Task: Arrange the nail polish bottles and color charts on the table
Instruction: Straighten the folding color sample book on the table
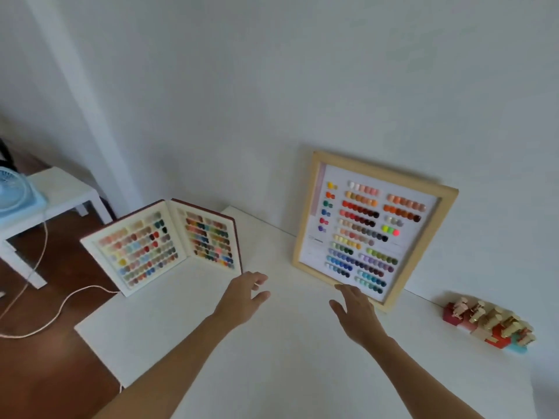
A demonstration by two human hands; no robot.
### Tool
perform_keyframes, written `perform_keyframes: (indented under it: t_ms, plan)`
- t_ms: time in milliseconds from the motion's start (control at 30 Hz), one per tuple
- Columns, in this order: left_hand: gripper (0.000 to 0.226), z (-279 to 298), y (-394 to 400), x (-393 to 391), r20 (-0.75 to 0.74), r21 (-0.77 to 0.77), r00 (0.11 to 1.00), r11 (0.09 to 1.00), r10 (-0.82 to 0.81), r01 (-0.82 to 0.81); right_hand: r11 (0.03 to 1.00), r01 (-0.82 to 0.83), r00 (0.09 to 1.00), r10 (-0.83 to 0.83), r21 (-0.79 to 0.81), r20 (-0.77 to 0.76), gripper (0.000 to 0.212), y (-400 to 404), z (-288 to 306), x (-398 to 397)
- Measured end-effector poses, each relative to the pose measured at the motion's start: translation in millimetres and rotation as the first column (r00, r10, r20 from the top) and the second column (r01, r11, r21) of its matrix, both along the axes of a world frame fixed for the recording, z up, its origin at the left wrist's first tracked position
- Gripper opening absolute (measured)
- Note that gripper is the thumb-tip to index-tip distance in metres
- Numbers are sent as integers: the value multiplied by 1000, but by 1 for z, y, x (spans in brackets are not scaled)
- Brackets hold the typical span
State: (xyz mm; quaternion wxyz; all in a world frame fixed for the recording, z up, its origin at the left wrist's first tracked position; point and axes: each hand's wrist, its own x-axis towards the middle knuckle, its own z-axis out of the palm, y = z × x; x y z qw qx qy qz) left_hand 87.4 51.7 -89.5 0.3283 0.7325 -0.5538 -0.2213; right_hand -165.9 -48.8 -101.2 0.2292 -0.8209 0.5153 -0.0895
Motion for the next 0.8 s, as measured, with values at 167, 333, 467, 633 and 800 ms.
perform_keyframes:
  t_ms: [167, 333, 467, 633, 800]
  plan:
    - [31, 35, 25, 115, 94, -82, 984, 986, 154, -147, 990, -128, 989, 132, -58, 73, 40, 0, 41, 114]
    - [31, 60, 40, 220, 260, -174, 898, 932, 355, -318, 971, -184, 970, 205, -150, 134, 37, -2, 80, 219]
    - [39, 72, 44, 287, 473, -188, 786, 917, 398, -351, 951, -245, 960, 265, -188, 88, 39, -6, 99, 279]
    - [40, 70, 37, 327, 513, 60, 820, 942, 256, -332, 940, -308, 951, 304, -145, -50, 33, -16, 101, 324]
    - [19, 55, 24, 344, 539, 71, 815, 952, 214, -297, 941, -318, 947, 308, -114, -90, 24, -33, 91, 340]
